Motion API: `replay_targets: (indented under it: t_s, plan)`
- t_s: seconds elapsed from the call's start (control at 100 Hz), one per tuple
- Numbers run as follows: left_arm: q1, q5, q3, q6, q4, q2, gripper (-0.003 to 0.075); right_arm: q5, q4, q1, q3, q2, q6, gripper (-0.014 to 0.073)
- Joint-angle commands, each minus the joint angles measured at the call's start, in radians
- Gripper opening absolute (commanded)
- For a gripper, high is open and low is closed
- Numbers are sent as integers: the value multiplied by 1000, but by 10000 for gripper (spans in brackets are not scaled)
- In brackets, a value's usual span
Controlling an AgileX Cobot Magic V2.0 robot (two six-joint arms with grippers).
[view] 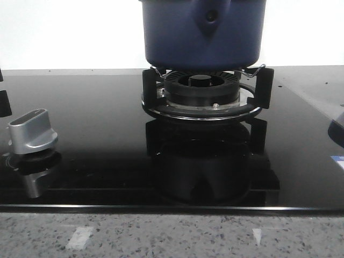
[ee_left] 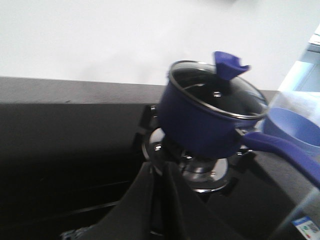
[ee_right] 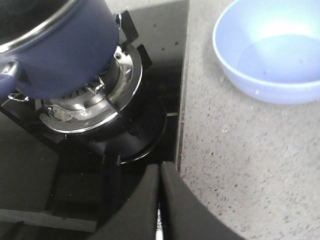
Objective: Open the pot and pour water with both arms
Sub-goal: 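Grasp the purple lid knob with the left gripper and lift the lid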
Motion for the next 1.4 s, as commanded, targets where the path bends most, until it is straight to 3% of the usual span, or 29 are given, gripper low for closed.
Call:
replay_targets:
  t_s: [0.0,0.09,0.27,0.34,0.43,0.57,0.97,1.19,1.39]
  plan:
    - [-8,19,-46,186,-202,57,19,-53,4,-9,-39,7,-39,-32]
    - [-8,63,-55,292,-317,109,114,-46,4,-9,-39,7,-44,39]
    - [-8,173,-59,471,-516,221,307,-36,4,-9,-39,7,-65,416]
    - [-8,237,-59,566,-589,268,339,-36,6,-9,-39,7,-65,479]
    - [-8,296,-71,668,-639,334,340,-36,8,-9,-39,7,-65,476]
    - [-27,311,-146,697,-639,438,340,-34,8,-9,-39,7,-65,476]
    - [-216,273,-493,882,-639,805,342,-28,8,-9,-39,7,-66,476]
    - [-249,268,-681,882,-639,968,475,-27,8,-9,-39,7,-68,476]
    - [-272,260,-788,882,-639,1058,482,-27,8,-9,-39,7,-68,476]
